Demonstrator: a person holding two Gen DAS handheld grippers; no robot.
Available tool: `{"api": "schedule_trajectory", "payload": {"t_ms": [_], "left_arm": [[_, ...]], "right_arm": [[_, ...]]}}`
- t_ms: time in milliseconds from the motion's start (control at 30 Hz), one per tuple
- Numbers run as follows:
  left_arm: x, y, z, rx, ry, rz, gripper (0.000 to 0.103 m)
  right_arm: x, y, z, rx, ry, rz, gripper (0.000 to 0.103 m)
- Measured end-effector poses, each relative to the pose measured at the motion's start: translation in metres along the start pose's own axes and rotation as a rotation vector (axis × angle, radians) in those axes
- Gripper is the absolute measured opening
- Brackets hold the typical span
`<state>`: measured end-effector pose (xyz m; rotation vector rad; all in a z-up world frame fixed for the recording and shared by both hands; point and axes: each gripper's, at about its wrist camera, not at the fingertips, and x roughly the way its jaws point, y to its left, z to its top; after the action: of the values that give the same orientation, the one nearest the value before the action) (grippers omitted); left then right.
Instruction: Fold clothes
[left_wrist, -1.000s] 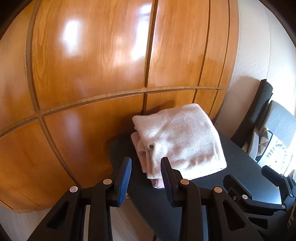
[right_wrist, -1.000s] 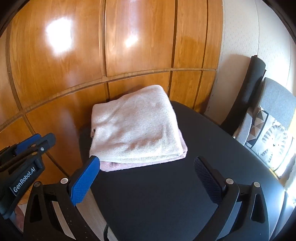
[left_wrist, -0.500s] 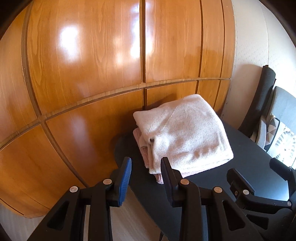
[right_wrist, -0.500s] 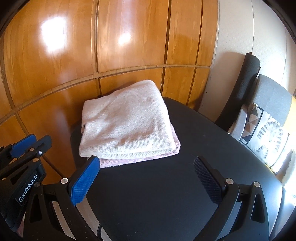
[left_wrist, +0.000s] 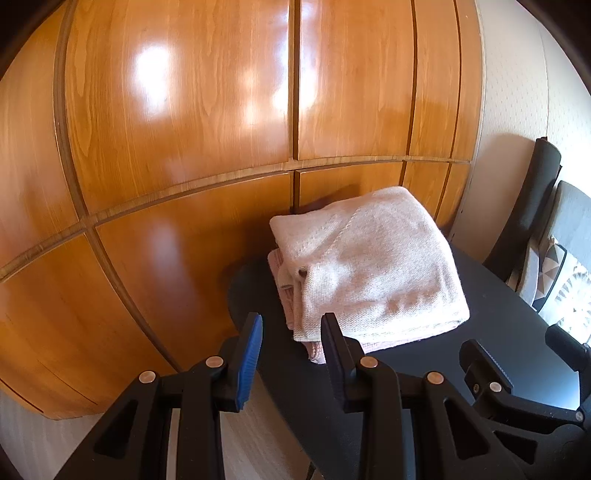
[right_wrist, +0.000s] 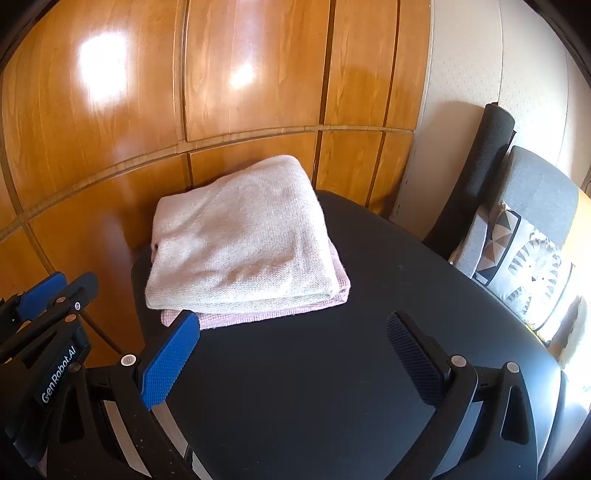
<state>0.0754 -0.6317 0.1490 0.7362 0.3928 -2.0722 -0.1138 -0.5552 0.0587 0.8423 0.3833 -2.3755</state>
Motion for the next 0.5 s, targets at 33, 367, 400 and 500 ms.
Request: {"api": "schedule_trajectory", "payload": {"t_ms": [33, 367, 400, 500], "left_arm": [[0.0004, -0.0006, 0.0001, 0.002, 0.001, 0.001, 0.033], [0.0001, -0.0003, -0.0001, -0.003, 0.005, 0.007, 0.033], [-0.0010, -0.0001, -0.0002, -0.003, 0.001, 0.013, 0.033], [-0.0045, -0.0014, 0.0002, 0.008, -0.017, 0.039, 0.033]], "right_arm": [[0.0001, -0.0003, -0.0001, 0.000, 0.001, 0.000, 0.103], [0.0001, -0.0006, 0.0004, 0.006, -0.006, -0.003, 0.103], [0.0000, -0.0005, 0.0005, 0.006, -0.006, -0.003, 0.103], [-0.0002, -0.0001, 0.0008, 0.006, -0.009, -0.004, 0.103]]}}
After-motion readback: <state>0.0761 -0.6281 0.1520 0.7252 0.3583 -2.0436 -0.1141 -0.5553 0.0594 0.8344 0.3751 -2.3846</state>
